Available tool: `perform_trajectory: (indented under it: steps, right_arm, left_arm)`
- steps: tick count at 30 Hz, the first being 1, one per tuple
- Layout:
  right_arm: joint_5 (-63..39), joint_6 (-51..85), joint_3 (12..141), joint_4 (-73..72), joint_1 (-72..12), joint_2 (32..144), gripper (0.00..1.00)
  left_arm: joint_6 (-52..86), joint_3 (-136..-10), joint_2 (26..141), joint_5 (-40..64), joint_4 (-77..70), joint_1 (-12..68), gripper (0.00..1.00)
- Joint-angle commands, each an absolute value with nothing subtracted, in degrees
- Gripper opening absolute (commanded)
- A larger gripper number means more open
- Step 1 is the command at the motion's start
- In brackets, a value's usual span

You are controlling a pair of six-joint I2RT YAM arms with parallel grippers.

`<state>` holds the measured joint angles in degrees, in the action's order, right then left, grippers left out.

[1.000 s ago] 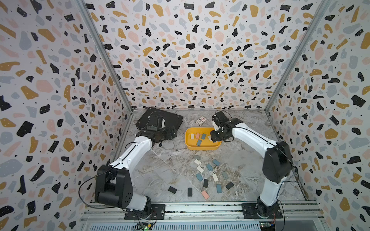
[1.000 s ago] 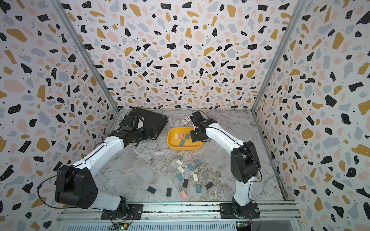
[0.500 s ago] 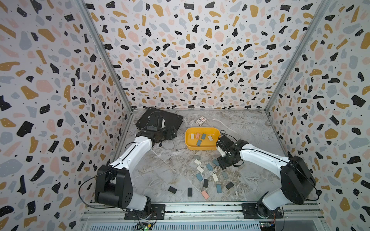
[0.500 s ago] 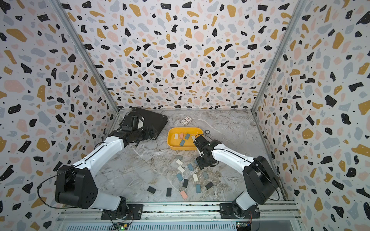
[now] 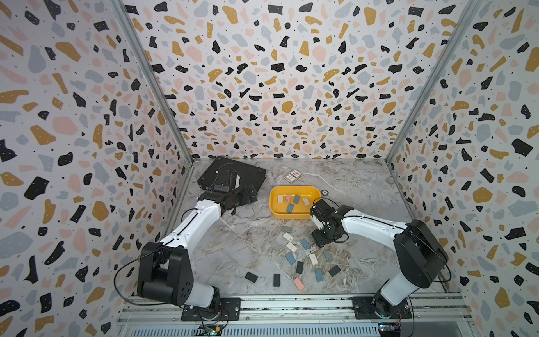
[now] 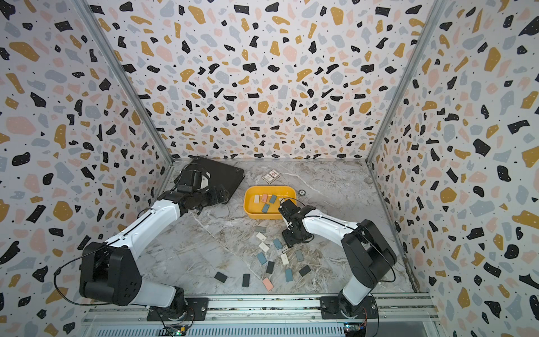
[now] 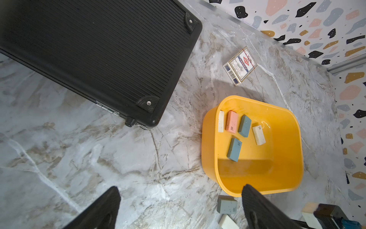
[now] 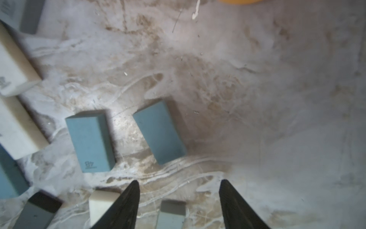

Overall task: Put the eraser in the storage box
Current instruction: Pick up the eraser from the center of the board.

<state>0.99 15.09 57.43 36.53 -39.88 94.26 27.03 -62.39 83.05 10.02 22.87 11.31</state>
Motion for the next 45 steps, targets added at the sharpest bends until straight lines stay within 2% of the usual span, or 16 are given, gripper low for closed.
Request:
perform_trajectory:
  steps: [1,12,14,21,30,33,37,45]
  right_arm:
    - [0.27,15.70,57.13,34.34,-40.17,94.80,0.67]
    - [1.76,16.35,57.26,31.82,-40.17,98.45,0.64]
    - [1.76,16.24,57.39,31.82,-40.17,99.03,0.60]
    - [1.46,16.12,57.39,31.59,-40.17,99.72,0.36]
    - [1.05,15.91,57.39,31.63,-40.17,99.08,0.17]
    - [1.22,15.39,57.40,32.11,-40.17,98.77,0.19]
    - [1.62,15.11,57.22,32.29,-40.17,99.22,0.35]
    - [2.76,13.40,58.54,32.21,-40.17,99.82,0.46]
  left_arm:
    - [26.39,-62.04,81.46,9.84,22.39,11.01,0.96]
    - [26.27,-61.88,81.42,9.67,22.28,10.99,0.96]
    - [26.24,-61.87,81.44,9.67,22.37,11.02,0.96]
    - [26.33,-61.83,81.49,9.84,22.31,10.99,0.96]
    - [26.19,-61.79,81.44,9.76,22.39,10.99,0.96]
    - [26.15,-61.79,81.46,9.76,22.34,11.00,0.96]
    - [26.11,-61.81,81.78,9.93,22.36,10.98,0.96]
    - [26.27,-61.90,81.92,10.19,22.16,11.03,0.96]
